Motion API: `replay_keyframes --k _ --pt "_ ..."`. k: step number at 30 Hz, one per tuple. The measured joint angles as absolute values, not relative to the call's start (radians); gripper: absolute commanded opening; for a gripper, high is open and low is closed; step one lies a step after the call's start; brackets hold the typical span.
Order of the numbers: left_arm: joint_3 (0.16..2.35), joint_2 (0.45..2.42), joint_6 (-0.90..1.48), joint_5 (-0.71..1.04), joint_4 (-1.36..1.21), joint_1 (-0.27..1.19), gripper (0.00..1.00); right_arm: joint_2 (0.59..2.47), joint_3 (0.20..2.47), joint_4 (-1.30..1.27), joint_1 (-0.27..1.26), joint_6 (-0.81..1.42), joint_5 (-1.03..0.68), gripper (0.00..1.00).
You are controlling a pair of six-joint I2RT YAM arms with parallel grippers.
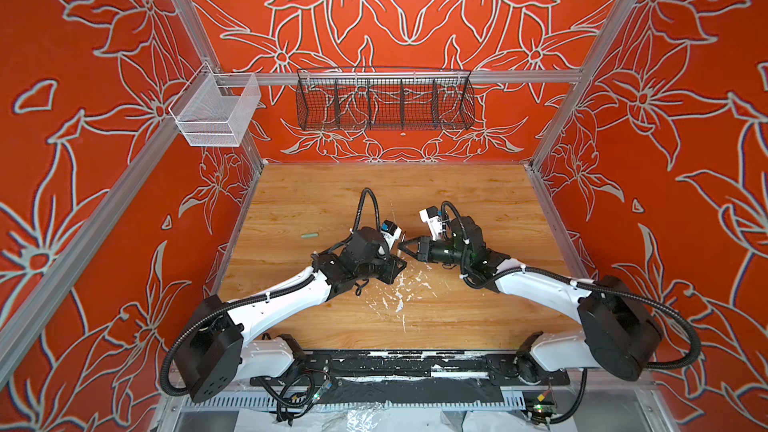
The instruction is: Insert the pens into the pen caps
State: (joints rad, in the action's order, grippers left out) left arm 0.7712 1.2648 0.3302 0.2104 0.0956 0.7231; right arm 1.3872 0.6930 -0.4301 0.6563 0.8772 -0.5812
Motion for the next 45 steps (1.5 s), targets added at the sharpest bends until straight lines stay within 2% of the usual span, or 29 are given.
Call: replay_keyframes --k 4,9,14,23,26,30,33,36,39,41,45 --pt "0.771 1.265 0.342 0.198 0.105 0.716 0.07 1.387 0.693 -0.43 0.657 0.88 -0.585 0.08" --pt "0.771 1.256 0.337 0.193 0.104 0.715 0.05 1.385 0.704 -0.419 0.659 0.879 -0.587 0.26" --pt "0.771 1.219 0.301 0.155 0.086 0.717 0.05 1.32 0.714 -0.368 0.67 0.876 -0.579 0.35" --pt "0.868 1.194 0.155 -0.046 0.044 0.713 0.05 1.066 0.751 -0.149 0.67 0.856 -0.368 0.33" --pt "0.885 1.189 0.086 -0.054 -0.062 0.712 0.03 1.014 0.752 -0.049 0.662 0.818 -0.244 0.35" --pt "0.822 1.179 0.025 -0.019 -0.262 0.711 0.03 1.008 0.753 0.057 0.608 0.755 -0.183 0.38" --pt "0.759 1.179 0.022 0.025 -0.358 0.71 0.03 1.082 0.786 0.152 0.567 0.694 -0.174 0.39" --pt "0.722 1.179 0.044 0.064 -0.397 0.71 0.03 1.208 0.851 0.245 0.541 0.628 -0.172 0.34" --pt "0.704 1.172 0.091 0.061 -0.422 0.71 0.01 1.345 0.937 0.327 0.534 0.555 -0.181 0.16" --pt "0.69 1.154 0.133 0.014 -0.441 0.711 0.0 1.438 1.011 0.386 0.534 0.49 -0.192 0.11" --pt "0.683 1.121 0.211 -0.138 -0.442 0.712 0.0 1.57 1.118 0.454 0.529 0.401 -0.186 0.13"
